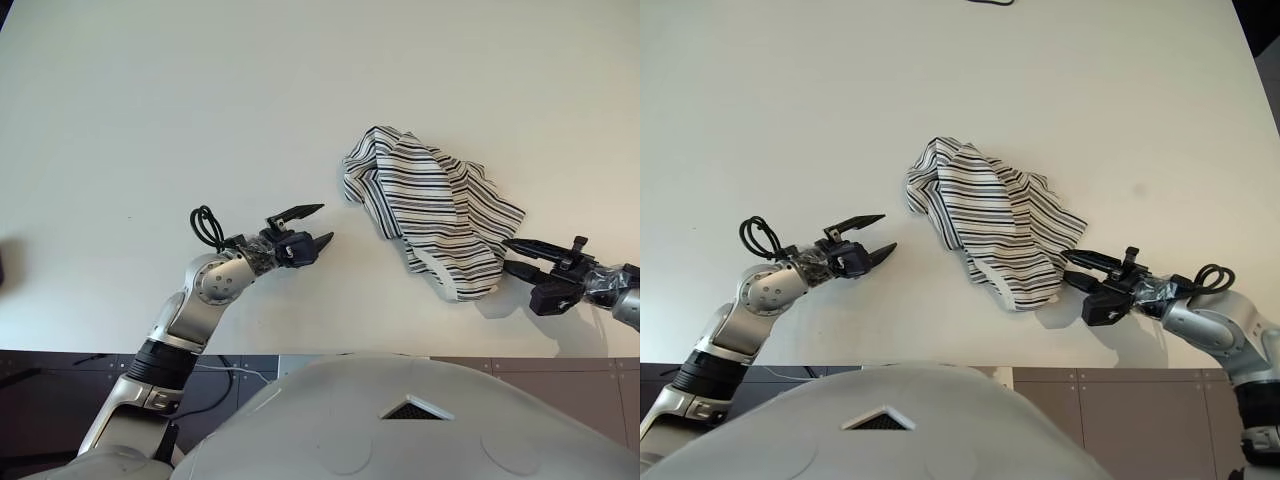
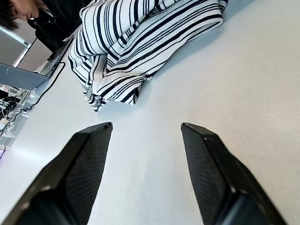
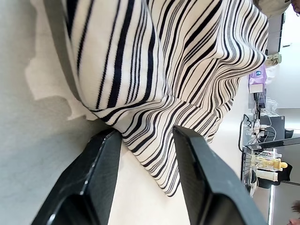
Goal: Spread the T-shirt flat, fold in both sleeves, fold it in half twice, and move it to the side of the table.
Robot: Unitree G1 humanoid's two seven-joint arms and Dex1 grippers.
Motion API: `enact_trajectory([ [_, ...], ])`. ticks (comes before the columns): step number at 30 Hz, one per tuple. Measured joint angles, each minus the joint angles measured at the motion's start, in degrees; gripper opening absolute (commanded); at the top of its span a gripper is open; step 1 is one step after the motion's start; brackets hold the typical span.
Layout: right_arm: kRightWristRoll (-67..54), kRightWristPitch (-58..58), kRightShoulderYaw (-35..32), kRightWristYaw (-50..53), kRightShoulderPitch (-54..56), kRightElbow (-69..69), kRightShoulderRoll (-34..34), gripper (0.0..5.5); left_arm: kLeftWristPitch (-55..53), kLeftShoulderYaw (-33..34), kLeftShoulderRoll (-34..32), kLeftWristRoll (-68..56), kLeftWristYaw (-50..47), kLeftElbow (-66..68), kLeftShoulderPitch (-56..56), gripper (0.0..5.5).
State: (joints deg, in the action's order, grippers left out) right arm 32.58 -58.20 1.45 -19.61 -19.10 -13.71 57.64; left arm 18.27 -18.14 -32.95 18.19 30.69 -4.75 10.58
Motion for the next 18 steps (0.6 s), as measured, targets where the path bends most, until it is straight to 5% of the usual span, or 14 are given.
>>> enact_trajectory([
  [18, 19.36, -0.38, 10.98, 32.94, 7.13, -7.24, -0.01, 1.96, 1.56, 0.09, -1.14, -1.12, 3.07, 2.28, -2.52, 2.75],
])
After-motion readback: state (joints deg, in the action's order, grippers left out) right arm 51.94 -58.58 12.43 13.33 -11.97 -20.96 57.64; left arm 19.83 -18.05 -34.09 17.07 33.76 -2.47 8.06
